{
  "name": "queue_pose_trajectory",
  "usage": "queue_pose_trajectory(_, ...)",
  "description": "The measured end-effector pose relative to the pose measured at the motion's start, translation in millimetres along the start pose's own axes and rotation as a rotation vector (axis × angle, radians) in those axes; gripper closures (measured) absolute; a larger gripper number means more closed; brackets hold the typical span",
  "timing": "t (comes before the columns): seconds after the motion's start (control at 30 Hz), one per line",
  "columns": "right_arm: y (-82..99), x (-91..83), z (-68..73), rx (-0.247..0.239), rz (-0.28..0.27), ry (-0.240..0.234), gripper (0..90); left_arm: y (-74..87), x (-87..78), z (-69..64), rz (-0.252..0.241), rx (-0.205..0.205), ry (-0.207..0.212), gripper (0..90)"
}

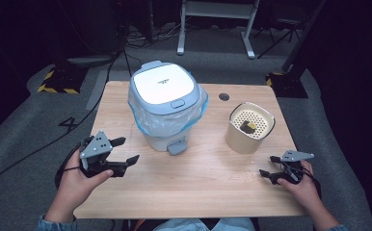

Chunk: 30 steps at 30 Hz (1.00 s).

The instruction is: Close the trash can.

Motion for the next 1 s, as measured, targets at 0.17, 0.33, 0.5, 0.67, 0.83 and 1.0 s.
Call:
queue_pose_trajectory(0.17, 0.0, 0.0, 0.0, 0.0, 0.0, 0.0, 19.3, 27.2, 9.5, 11.3, 0.044, -0.047, -0.027, 27.3)
queue_pose_trajectory(0.33, 0.0, 0.0, 0.0, 0.0, 0.0, 0.0, 19.3, 51.0, 22.3, 18.8, 0.087, -0.097, -0.029, 26.5)
queue_pose_trajectory(0.5, 0.0, 0.0, 0.0, 0.0, 0.0, 0.0, 19.3, 71.0, 32.1, 24.9, 0.138, -0.128, -0.041, 26.5)
queue_pose_trajectory(0.67, 0.0, 0.0, 0.0, 0.0, -0.001, 0.0, 19.3, 89.0, 42.3, 25.7, 0.19, -0.165, -0.04, 26.5)
queue_pose_trajectory(0.83, 0.0, 0.0, 0.0, 0.0, -0.001, 0.0, 19.3, 104.0, 51.7, 26.9, 0.25, -0.179, -0.064, 26.5)
queue_pose_trajectory(1.0, 0.0, 0.0, 0.0, 0.001, 0.0, 0.0, 19.3, 118.9, 59.6, 24.5, 0.289, -0.172, -0.06, 25.7)
Point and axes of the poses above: each handheld gripper's, and its own axes: x roughly forward along the jaws, y roughly out of its underside, z roughly to its left, the point moved 7 cm from there along x, roughly forward along the jaws, and after that the axes turned 4 degrees about y, right-handed, at the moved point
